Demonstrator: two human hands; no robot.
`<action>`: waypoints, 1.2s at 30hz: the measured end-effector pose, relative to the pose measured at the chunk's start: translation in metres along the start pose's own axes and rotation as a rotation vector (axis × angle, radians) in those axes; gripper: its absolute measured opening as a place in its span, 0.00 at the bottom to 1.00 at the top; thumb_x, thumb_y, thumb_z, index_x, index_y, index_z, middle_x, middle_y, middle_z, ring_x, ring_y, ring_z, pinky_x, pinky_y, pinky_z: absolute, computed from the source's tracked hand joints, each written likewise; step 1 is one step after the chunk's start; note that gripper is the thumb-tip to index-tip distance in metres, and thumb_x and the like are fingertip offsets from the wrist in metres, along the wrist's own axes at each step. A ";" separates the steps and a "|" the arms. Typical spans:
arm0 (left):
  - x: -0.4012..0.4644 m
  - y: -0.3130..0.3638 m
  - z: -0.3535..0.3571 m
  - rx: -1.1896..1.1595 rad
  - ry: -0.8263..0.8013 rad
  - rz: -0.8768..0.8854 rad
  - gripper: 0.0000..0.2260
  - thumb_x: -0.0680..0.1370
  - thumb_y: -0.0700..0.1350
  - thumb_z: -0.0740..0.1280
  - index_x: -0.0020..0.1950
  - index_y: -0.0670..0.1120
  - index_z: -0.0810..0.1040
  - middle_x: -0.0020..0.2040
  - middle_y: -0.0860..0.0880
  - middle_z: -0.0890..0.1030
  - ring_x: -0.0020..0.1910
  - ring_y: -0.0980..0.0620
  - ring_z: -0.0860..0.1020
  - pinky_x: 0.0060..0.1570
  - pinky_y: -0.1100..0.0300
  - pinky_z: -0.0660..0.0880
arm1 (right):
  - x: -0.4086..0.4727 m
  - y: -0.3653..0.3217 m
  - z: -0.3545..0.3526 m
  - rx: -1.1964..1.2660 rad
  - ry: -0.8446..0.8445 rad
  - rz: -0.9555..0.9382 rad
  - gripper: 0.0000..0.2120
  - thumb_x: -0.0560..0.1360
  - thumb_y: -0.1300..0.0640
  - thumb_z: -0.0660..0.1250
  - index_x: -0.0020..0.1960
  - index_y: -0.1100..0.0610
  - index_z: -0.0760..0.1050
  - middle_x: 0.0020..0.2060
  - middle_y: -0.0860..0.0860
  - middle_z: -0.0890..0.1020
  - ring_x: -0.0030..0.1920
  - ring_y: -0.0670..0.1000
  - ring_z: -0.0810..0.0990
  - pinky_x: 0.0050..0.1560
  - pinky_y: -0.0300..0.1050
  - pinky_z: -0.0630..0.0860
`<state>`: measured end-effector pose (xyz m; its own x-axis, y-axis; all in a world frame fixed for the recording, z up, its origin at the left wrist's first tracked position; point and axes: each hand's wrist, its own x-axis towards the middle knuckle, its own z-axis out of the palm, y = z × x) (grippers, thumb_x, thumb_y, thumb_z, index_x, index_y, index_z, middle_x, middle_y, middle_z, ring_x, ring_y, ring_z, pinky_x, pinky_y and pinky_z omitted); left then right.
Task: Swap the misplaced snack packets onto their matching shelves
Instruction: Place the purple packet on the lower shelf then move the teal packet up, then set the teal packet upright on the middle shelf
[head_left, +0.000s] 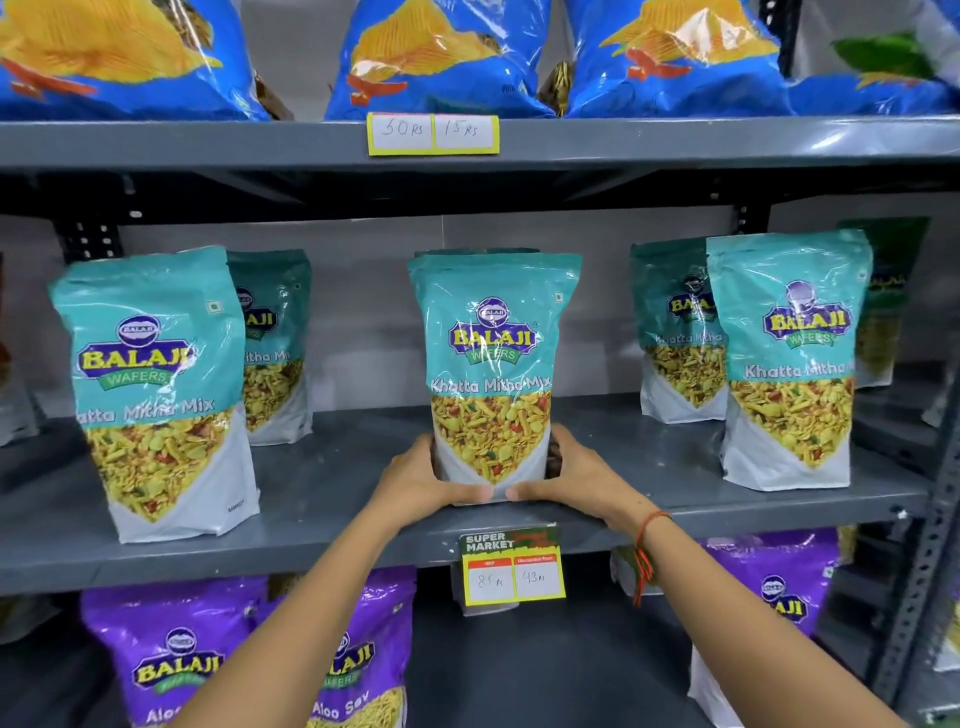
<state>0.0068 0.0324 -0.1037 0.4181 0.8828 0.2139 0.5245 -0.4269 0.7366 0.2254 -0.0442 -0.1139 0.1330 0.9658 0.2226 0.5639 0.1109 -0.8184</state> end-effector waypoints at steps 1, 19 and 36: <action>-0.004 0.001 -0.001 -0.003 0.030 0.009 0.47 0.55 0.63 0.80 0.70 0.53 0.66 0.68 0.53 0.76 0.65 0.51 0.75 0.61 0.55 0.74 | -0.004 -0.002 0.003 0.029 0.039 -0.014 0.44 0.62 0.47 0.82 0.71 0.48 0.63 0.67 0.47 0.77 0.66 0.48 0.77 0.65 0.44 0.75; -0.161 -0.262 0.058 -0.396 0.613 -0.484 0.18 0.70 0.39 0.71 0.54 0.57 0.74 0.51 0.46 0.82 0.41 0.58 0.79 0.38 0.71 0.75 | -0.100 0.088 0.232 -0.114 0.008 -0.141 0.24 0.73 0.50 0.71 0.67 0.46 0.69 0.49 0.42 0.79 0.47 0.45 0.80 0.50 0.48 0.79; -0.152 -0.312 0.109 -0.547 0.168 -0.646 0.45 0.46 0.57 0.84 0.59 0.46 0.72 0.50 0.41 0.84 0.50 0.41 0.83 0.47 0.56 0.82 | -0.058 0.161 0.305 -0.154 -0.327 0.300 0.29 0.63 0.46 0.69 0.62 0.55 0.71 0.51 0.57 0.85 0.52 0.60 0.84 0.53 0.55 0.82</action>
<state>-0.1400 0.0103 -0.4358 0.0233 0.9558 -0.2930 0.1730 0.2848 0.9428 0.0600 -0.0111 -0.4196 0.0587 0.9758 -0.2107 0.6574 -0.1966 -0.7274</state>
